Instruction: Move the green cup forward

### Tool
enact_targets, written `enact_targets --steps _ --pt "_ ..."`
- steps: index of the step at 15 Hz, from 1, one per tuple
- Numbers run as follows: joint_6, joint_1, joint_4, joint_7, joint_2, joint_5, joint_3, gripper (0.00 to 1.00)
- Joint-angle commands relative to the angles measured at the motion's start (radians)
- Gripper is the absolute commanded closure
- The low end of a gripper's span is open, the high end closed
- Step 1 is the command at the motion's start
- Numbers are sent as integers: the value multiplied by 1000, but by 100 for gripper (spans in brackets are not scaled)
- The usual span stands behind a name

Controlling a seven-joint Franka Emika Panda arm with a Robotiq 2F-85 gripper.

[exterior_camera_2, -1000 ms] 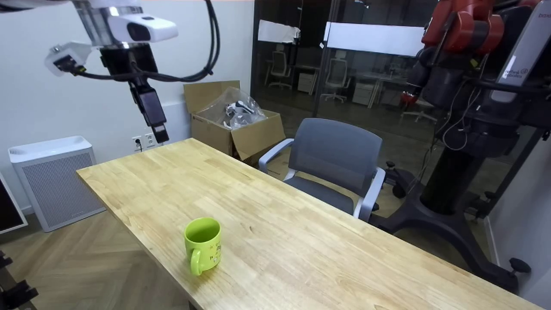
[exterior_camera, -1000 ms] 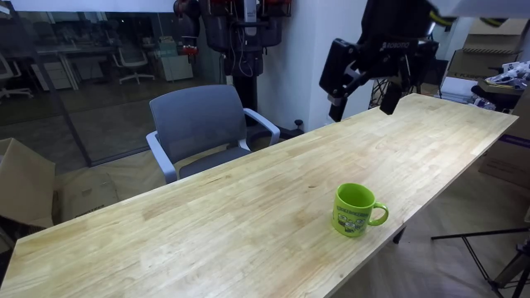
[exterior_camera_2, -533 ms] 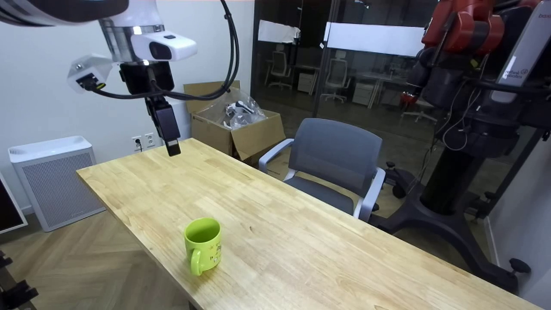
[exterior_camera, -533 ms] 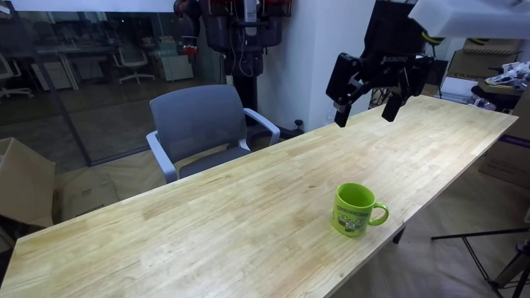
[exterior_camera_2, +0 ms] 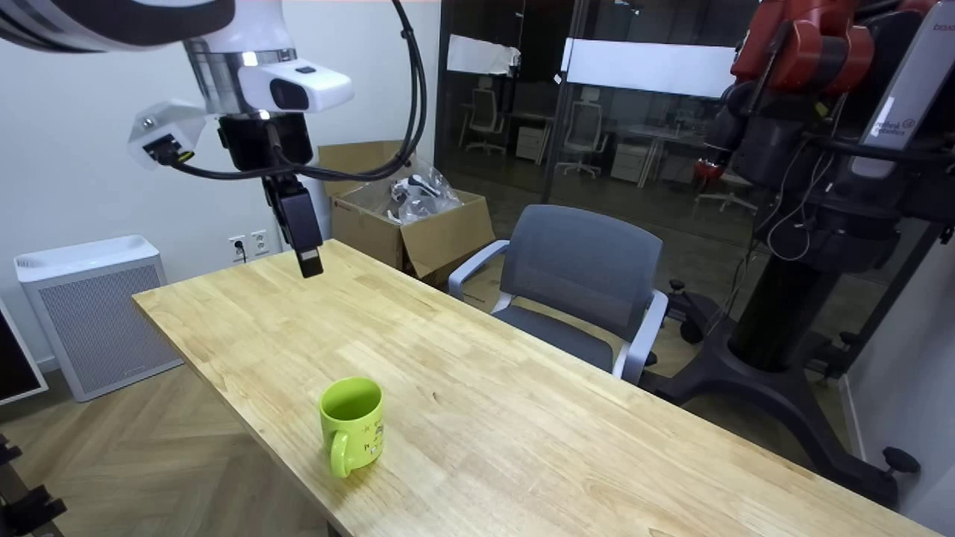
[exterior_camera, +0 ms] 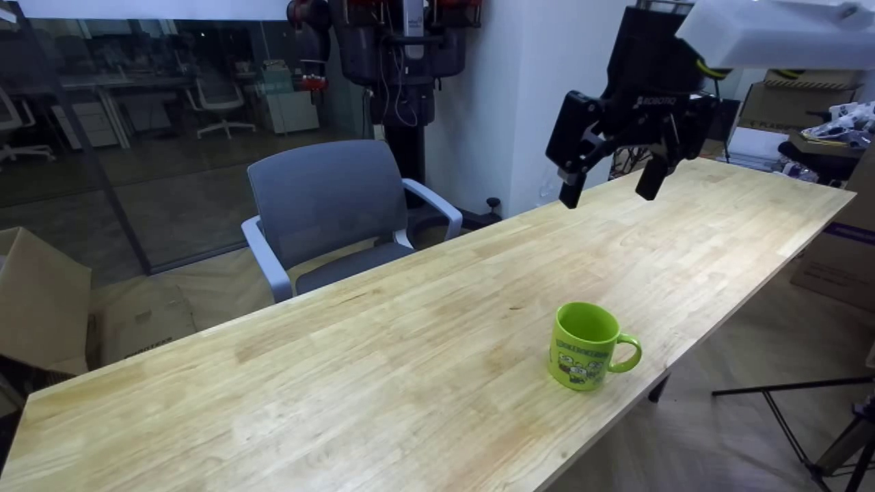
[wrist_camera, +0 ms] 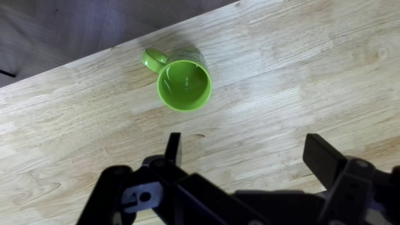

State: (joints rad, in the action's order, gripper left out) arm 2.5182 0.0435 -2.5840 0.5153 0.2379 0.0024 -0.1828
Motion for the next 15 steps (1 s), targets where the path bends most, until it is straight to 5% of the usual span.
enact_targets --steps 1,8,9,15 --pt "56 26 -6 -61 -36 -19 72 0" --pt "-49 12 48 -463 -195 55 200 0" --pt "-85 27 59 -436 -216 -33 197 0" --pt "-14 18 18 -408 -193 9 205 0"
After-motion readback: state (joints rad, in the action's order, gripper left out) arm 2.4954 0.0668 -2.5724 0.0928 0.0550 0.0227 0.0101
